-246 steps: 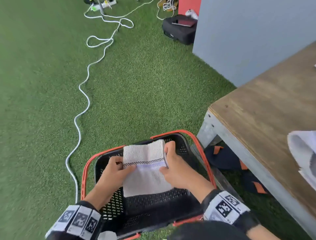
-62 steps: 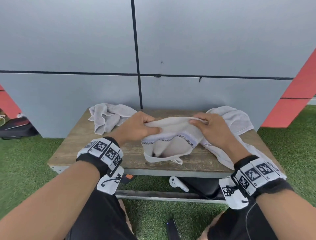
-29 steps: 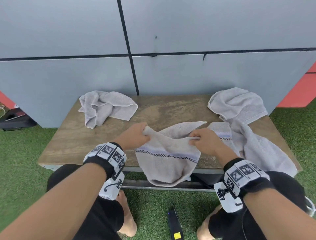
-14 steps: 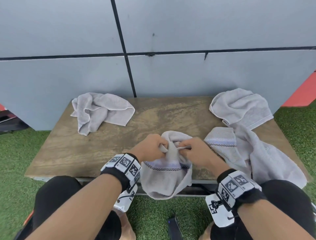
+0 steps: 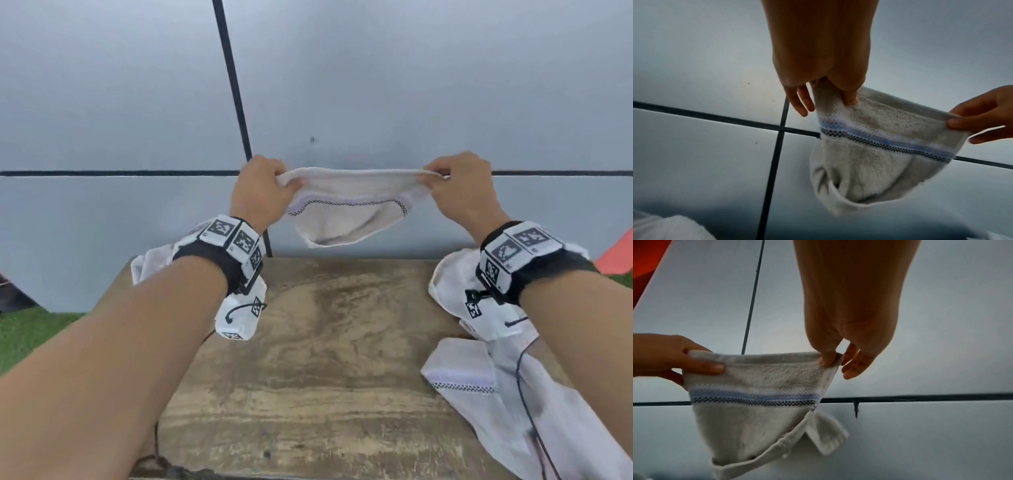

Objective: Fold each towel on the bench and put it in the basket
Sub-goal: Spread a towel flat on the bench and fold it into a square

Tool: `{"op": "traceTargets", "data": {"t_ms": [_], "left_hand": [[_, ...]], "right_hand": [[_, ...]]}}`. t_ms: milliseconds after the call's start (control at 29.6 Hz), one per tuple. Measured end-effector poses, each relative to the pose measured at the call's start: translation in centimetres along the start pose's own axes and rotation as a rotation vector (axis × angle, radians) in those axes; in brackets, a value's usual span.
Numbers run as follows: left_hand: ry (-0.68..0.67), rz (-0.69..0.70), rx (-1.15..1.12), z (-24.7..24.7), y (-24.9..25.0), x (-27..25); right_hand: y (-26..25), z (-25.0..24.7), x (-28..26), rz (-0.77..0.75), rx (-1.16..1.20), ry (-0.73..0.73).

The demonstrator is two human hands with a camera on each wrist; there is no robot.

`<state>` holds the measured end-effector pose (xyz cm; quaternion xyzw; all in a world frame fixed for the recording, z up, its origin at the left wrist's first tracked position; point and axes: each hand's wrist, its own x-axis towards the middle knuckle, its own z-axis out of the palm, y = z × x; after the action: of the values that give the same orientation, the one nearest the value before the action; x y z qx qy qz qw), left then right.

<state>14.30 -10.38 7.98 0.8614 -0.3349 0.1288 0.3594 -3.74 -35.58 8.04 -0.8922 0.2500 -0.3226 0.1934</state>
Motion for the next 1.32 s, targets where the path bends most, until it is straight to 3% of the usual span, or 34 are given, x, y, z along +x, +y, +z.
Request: {"op": "traceTargets", "data": {"t_ms": [337, 439, 506, 574, 641, 742, 844, 945, 1080, 1147, 1249, 1316], "left_hand": [[-0.129, -0.135, 0.419, -1.5, -1.7, 3.6], [-0.206, -0.276, 0.090, -1.5, -0.7, 4.0], [-0.276, -0.477, -0.308, -1.4, 0.7, 4.3], [-0.286, -0.550, -0.630, -1.4, 1.9, 4.4], [-0.206, -0.482, -0.791, -1.4, 2.3, 4.8], [-0.064, -0.319, -0.811, -1.3, 1.7, 5.2], [-0.065, -0.270, -0.737, -1.1, 0.3, 5.1], [-0.111, -0.194, -0.666, -1.4, -0.7, 4.6], [0.051, -0.070, -0.683, -2.2, 0.1, 4.6], [0.020, -0.071, -0.666, -2.2, 0.4, 4.7], [-0.104, -0.106, -0.573, -2.4, 0.0, 4.5], [-0.108, -0.099, -0.555, -2.9, -0.1, 4.5]], "right_hand": [[0.4, 1.4, 3.5, 0.077, -0.130, 0.035], [-0.5, 1.7, 4.2, 0.190, -0.036, 0.020], [-1.8, 1.7, 5.0, 0.308, 0.240, -0.010], [-3.0, 1.4, 5.7, 0.386, 0.507, -0.013], [-3.8, 1.0, 6.6, 0.363, 0.673, 0.041], [-4.2, 0.8, 7.0, 0.242, 0.778, 0.085], [-3.7, 1.2, 6.3, 0.193, 0.783, 0.011], [-3.7, 1.0, 5.8, 0.191, 0.926, 0.035], [-5.5, 0.2, 5.9, 0.056, 1.060, 0.098], [-6.1, 0.1, 6.0, 0.051, 1.048, 0.100], [-5.8, 0.5, 6.2, 0.164, 1.012, 0.035], [-5.7, 0.3, 6.4, 0.193, 1.059, 0.053]]}}
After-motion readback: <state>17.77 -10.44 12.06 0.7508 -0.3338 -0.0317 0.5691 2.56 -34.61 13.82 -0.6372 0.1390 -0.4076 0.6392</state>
